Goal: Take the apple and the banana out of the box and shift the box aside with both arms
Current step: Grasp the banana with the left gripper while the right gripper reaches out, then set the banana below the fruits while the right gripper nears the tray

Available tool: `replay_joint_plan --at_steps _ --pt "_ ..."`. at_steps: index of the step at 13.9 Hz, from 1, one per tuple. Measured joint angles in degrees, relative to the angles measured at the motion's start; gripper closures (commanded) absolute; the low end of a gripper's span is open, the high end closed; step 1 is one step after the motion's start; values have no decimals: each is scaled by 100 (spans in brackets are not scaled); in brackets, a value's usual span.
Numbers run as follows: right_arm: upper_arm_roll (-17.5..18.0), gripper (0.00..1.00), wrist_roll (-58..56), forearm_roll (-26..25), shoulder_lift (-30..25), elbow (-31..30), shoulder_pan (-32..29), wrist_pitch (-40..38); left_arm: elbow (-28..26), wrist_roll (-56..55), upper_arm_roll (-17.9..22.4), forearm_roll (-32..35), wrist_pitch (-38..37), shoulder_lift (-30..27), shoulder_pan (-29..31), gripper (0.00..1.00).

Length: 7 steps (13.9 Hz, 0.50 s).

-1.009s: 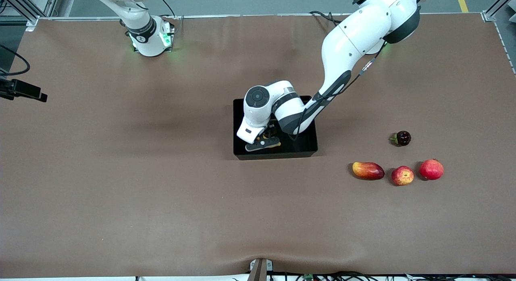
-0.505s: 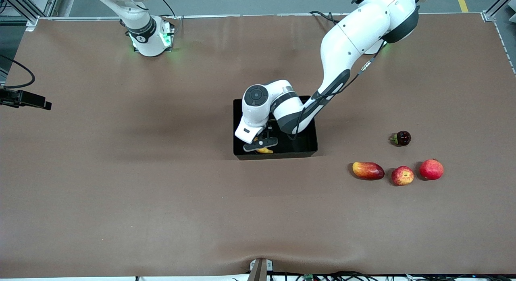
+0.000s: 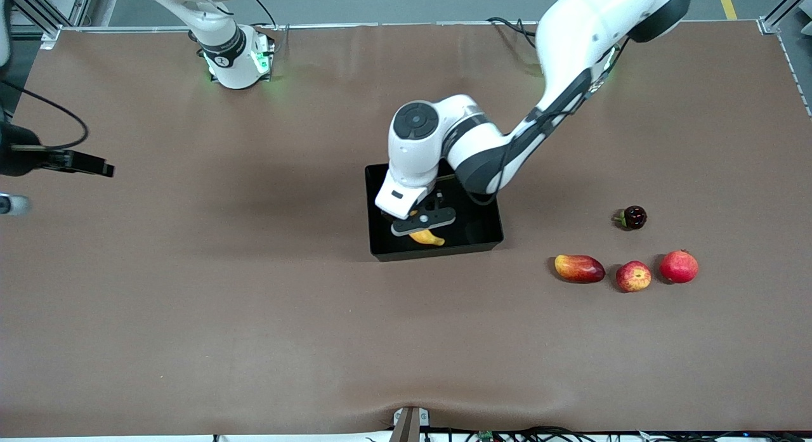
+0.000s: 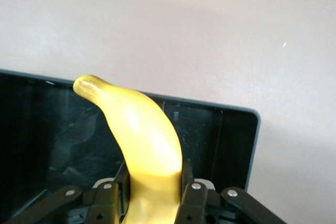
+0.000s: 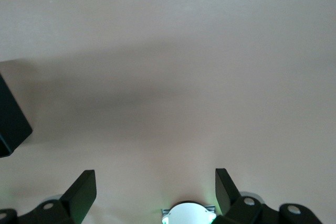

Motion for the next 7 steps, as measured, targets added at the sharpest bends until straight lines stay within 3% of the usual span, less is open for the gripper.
replay_joint_plan --at_steps 3,7 --pt "34 0 122 3 185 -49 615 43 6 268 -613 -16 -673 -397 1013 100" --pt "48 0 233 305 637 -149 1387 462 -40 678 -774 -90 -860 -543 2678 100"
